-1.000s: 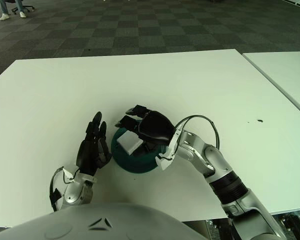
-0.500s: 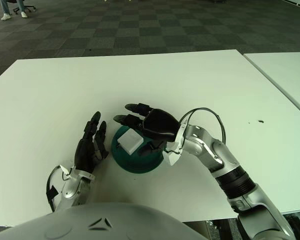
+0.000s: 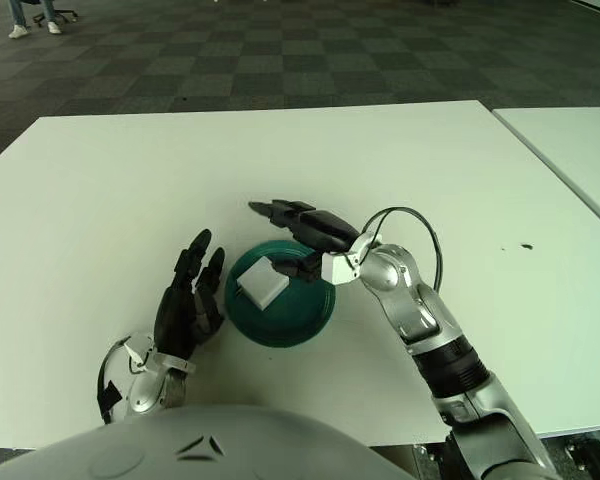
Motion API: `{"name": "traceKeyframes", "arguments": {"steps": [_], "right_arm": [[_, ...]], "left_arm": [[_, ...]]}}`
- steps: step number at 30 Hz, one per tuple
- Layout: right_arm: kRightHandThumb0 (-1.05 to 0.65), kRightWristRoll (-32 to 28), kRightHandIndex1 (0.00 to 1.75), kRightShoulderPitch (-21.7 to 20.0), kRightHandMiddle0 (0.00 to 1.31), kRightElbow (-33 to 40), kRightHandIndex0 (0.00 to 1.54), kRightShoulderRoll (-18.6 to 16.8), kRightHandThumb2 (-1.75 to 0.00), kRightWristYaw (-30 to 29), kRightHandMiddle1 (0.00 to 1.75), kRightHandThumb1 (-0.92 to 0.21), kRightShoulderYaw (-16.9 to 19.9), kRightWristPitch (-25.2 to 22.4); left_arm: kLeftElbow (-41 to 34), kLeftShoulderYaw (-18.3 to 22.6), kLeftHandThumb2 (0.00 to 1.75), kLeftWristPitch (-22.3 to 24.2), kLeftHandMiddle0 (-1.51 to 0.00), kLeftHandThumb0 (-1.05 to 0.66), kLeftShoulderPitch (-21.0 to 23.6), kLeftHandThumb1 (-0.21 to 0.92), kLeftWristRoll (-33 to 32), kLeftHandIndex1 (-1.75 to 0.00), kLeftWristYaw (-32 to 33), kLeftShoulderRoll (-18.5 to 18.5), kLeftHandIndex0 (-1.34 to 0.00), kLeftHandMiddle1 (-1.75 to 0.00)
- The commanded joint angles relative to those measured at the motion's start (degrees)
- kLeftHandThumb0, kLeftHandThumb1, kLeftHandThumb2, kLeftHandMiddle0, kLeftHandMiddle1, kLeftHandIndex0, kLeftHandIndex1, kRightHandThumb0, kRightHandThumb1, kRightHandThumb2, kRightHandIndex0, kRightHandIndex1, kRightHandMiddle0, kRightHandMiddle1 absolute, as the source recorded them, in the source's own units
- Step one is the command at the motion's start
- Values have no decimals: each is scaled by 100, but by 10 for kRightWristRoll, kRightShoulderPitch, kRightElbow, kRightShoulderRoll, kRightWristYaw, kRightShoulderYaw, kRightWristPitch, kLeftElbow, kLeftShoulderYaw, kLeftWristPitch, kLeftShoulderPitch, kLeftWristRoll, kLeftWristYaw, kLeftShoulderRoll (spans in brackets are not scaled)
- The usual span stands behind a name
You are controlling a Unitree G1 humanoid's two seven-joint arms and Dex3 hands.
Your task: Put the charger into the plate.
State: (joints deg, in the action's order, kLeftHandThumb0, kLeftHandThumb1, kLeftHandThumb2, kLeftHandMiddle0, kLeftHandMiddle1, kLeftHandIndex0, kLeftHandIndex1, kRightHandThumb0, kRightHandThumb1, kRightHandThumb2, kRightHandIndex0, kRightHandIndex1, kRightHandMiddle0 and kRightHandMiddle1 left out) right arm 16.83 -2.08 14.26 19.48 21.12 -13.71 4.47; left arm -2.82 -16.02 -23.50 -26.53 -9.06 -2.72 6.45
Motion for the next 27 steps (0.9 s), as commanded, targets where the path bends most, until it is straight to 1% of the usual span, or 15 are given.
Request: {"name": "traceKeyframes", "arguments": {"steps": [1,2,4,6,9,10,13,16,19,22,27], "right_arm": [[-96,-87,1,109,2,45,32,-108,-80,-100,42,-92,74,-74],[-94,-104,2,120,1,50,36,-121,-80,-110,52,-92,86,-81],[-92,-133,2,136,0,61,40,-138,-80,-119,62,-92,107,-99],[-92,-148,2,145,0,71,42,-148,-80,-124,68,-92,116,-113],[-91,-206,2,156,2,79,42,-189,-80,-148,74,-92,148,-136],[-91,-215,1,157,3,81,41,-196,-80,-153,75,-92,152,-140],[-92,-244,0,144,2,49,35,-218,-79,-171,76,-92,175,-122],[-93,-266,0,131,1,14,29,-228,-78,-176,76,-92,195,-99],[-93,-288,0,118,0,-21,26,-235,-76,-179,76,-92,222,-66],[-93,-292,0,115,0,-33,25,-243,-75,-183,75,-92,229,-44],[-93,-286,1,120,0,-33,26,-262,-74,-207,74,-92,234,-13]], "left_arm": [[-22,7,106,24,-19,-104,13,92,10,-42,19,17,0,-1],[-25,7,107,29,-17,-104,13,92,11,-38,20,15,0,-1],[-31,6,107,38,-15,-105,10,92,11,-33,20,12,0,-1],[-37,6,107,45,-14,-105,8,92,12,-30,20,9,0,0],[-41,3,109,51,-11,-105,7,92,15,-23,11,-2,0,-1],[-42,2,110,51,-10,-105,5,92,16,-19,9,-4,0,-1],[-52,-5,112,57,-7,-105,-1,92,18,-12,4,-5,0,-1],[-60,-6,112,63,-5,-105,-8,92,17,-7,2,-6,0,0],[-69,-7,111,73,-3,-105,-12,92,21,-3,4,-6,0,0],[-77,-4,109,79,-1,-105,-15,92,21,-2,3,-10,0,0],[-95,-2,104,94,0,-105,-24,92,5,0,-1,-10,0,0]]}}
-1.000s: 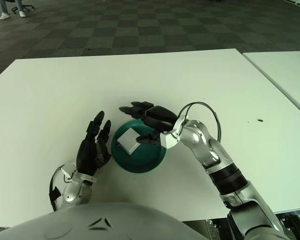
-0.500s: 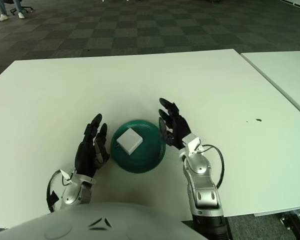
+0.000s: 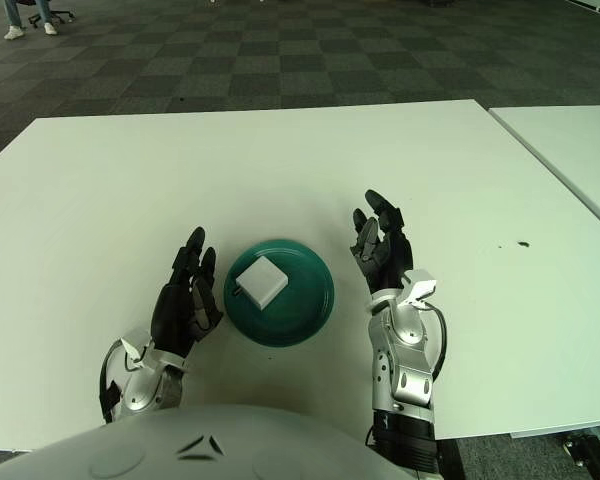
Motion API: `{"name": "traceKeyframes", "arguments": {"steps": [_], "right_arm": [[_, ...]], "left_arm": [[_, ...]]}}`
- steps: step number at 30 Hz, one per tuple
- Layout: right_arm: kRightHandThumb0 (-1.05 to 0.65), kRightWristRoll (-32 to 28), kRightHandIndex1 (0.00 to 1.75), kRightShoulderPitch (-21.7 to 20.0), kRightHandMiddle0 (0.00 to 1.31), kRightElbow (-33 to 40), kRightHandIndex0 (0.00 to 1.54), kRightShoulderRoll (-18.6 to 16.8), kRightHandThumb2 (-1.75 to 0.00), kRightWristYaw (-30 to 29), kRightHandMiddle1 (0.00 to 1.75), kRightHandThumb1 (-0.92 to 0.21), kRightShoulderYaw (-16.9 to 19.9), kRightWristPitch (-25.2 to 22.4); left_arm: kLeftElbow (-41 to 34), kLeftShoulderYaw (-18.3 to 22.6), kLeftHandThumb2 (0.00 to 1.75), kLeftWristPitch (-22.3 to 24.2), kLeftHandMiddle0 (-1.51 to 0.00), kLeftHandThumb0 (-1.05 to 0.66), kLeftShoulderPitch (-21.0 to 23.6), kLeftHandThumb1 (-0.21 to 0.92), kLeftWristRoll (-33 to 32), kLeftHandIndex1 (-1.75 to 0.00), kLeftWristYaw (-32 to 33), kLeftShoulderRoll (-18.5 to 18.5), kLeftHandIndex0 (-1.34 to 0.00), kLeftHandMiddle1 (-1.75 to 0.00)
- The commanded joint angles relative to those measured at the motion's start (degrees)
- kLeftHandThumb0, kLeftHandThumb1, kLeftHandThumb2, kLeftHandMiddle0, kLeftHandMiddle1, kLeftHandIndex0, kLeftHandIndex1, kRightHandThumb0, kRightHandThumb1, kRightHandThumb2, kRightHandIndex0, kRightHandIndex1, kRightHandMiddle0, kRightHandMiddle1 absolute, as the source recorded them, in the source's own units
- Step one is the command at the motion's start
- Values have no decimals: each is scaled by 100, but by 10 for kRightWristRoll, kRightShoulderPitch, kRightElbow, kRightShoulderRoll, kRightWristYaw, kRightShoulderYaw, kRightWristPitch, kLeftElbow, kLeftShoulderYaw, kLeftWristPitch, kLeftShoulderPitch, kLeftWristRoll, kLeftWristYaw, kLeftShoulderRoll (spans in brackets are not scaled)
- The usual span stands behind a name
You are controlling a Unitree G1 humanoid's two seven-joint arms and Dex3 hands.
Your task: Put the charger into the plate.
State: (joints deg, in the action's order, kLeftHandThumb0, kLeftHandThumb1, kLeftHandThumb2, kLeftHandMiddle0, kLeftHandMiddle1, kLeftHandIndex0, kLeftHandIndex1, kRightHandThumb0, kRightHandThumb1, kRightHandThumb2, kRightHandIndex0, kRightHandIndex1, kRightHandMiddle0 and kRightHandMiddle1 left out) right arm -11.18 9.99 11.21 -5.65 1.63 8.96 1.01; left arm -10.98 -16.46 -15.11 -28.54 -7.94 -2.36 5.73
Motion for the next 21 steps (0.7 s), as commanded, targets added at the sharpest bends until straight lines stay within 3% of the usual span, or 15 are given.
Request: {"name": "traceKeyframes", "arguments": {"steps": [1,14,21], "right_arm": [[-92,-5,1,0,0,-2,26,-13,-74,-15,74,-92,7,25],[-91,4,4,36,2,-66,35,-5,-74,5,76,-92,-2,99],[-92,48,3,69,4,-103,35,0,-76,10,78,-92,-34,140]], "left_arm": [[-16,3,104,12,0,-105,-5,92,-9,0,-5,-3,0,0],[-25,24,98,28,0,-105,-5,92,-24,0,-6,-4,-1,0],[-5,44,98,17,-1,-105,3,92,-30,-1,-12,-1,-1,-1]]}}
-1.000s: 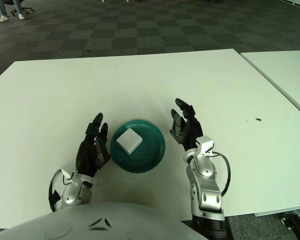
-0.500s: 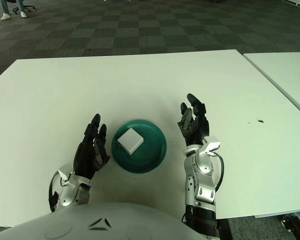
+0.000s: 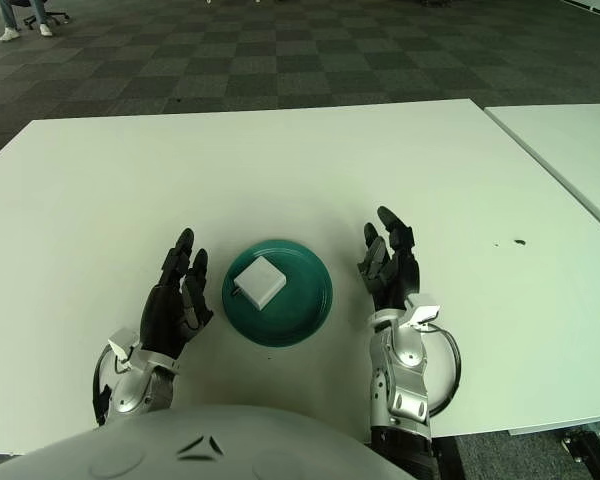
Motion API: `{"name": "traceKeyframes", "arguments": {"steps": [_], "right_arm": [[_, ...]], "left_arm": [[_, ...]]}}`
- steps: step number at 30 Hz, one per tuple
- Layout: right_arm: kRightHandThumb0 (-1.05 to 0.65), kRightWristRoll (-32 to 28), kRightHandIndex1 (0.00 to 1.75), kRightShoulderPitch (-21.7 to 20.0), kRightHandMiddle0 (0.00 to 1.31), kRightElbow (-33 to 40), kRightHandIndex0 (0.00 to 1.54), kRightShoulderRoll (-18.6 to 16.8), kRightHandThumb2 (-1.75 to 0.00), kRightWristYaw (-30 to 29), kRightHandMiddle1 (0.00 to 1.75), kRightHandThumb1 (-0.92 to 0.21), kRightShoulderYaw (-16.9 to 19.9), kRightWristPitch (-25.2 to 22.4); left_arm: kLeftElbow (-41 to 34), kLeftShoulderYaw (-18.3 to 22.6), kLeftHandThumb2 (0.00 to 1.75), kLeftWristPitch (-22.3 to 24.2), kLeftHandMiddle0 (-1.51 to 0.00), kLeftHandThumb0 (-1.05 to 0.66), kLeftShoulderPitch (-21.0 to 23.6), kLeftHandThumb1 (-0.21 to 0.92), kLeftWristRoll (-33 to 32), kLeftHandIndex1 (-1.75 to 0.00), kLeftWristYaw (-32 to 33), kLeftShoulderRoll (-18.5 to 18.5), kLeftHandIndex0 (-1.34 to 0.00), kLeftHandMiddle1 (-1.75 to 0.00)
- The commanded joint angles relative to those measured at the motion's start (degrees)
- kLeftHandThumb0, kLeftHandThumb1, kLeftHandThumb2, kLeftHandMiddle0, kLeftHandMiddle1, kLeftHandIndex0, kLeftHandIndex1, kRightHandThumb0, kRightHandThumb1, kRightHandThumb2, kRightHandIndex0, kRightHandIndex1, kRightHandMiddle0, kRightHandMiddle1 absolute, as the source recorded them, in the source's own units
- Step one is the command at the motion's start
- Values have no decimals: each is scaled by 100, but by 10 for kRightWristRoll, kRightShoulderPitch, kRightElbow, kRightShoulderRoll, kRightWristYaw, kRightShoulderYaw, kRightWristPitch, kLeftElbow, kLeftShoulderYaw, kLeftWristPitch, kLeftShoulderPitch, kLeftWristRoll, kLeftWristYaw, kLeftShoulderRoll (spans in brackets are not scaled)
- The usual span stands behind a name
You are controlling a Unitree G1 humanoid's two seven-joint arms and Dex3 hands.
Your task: Put the charger into the plate.
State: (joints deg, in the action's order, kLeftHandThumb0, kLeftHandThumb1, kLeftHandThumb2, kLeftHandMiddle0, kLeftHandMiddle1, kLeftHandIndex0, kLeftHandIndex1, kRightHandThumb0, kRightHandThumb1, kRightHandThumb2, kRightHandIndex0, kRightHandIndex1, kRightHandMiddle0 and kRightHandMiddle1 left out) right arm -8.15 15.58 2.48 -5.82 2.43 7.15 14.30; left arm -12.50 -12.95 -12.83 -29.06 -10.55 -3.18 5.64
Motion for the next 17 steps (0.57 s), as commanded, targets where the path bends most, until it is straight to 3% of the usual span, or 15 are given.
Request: {"name": "traceKeyframes", "arguments": {"steps": [1,8,17], "right_arm": [[-92,25,2,17,4,-16,34,3,-77,2,78,-92,-20,10],[-91,100,0,31,1,-24,26,35,-87,-7,75,-92,-47,28],[-92,168,0,29,0,-51,21,51,-94,-48,71,-92,-61,36]], "left_arm": [[12,11,98,-7,-2,-105,8,92,-7,-1,-6,1,-1,-1],[19,20,98,-3,-3,-105,17,92,-2,-2,-8,1,-3,-1],[16,25,100,1,-6,-105,18,92,22,-3,4,2,-4,-2]]}}
